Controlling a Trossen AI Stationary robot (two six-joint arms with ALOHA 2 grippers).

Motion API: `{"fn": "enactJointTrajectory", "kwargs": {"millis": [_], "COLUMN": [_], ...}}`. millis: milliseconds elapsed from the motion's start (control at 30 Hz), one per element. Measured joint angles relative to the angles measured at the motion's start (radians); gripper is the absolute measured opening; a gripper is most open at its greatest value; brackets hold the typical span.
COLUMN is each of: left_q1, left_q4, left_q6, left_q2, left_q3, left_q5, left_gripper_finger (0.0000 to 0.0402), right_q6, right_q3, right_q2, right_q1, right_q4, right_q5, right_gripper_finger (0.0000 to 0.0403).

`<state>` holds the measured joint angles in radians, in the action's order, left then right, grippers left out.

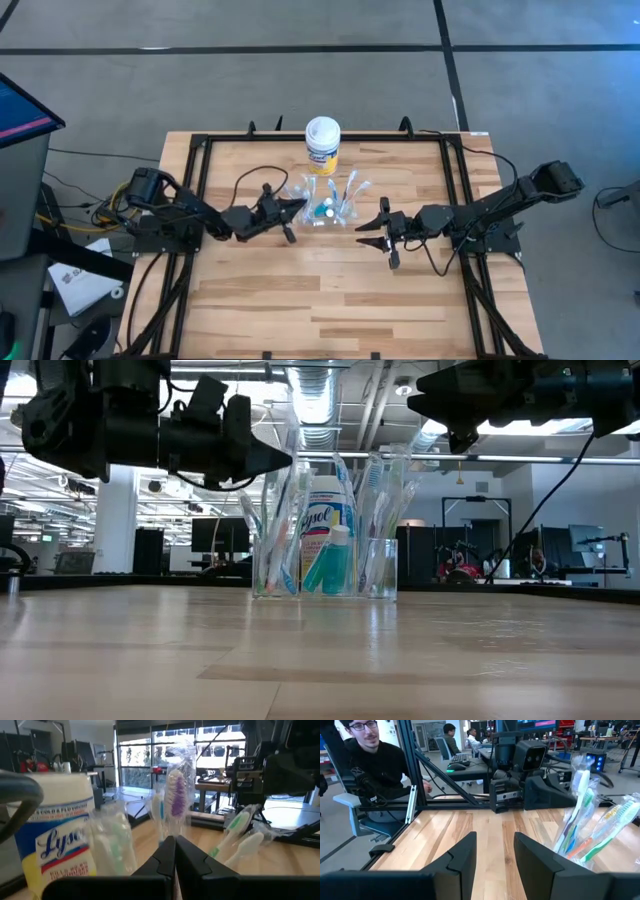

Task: Pick & Place toothbrushing station
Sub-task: Put the purple toothbrush into the transparent organizer

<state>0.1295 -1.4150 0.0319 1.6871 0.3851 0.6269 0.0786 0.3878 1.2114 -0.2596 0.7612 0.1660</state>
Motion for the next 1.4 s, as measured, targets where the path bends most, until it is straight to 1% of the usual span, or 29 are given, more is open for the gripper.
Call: {"fn": "enactJointTrajectory", "kwargs": {"millis": [300,533,900,1100,1267,1400], "left_q1": [0.0,0.0,0.02,0.03,0.03,0.03], "left_q4": [-0.002,-0.009,-0.003,-0.003,-0.001,0.008], "left_q6": [-0.067,-0.102,-0.127,-0.124,-0.124,-0.123], "left_q2": [0.074,0.107,0.101,0.101,0.101,0.101], "left_q3": [0.0,0.001,0.001,0.001,0.001,0.001], "left_q5": [0.026,0.039,0.039,0.039,0.042,0.064], "left_gripper_finger": [0.0,0.0,0.0006,0.0026,0.0057,0.0081], "right_q6": [0.0,0.0,0.0,0.0,0.0,0.0], "right_q3": [0.0,0.0,0.0,0.0,0.0,0.0], "right_q2": [0.0,0.0,0.0,0.0,0.0,0.0], "right_q1": [0.0,0.0,0.0,0.0,0.0,0.0], "right_q4": [-0.02,-0.028,-0.032,-0.036,-0.036,-0.045], "right_q5": [0.0,0.0,0.0,0.0,0.0,0.0], "right_gripper_finger": [0.0122,0.0122,0.0122,0.0122,0.0122,0.0122]}}
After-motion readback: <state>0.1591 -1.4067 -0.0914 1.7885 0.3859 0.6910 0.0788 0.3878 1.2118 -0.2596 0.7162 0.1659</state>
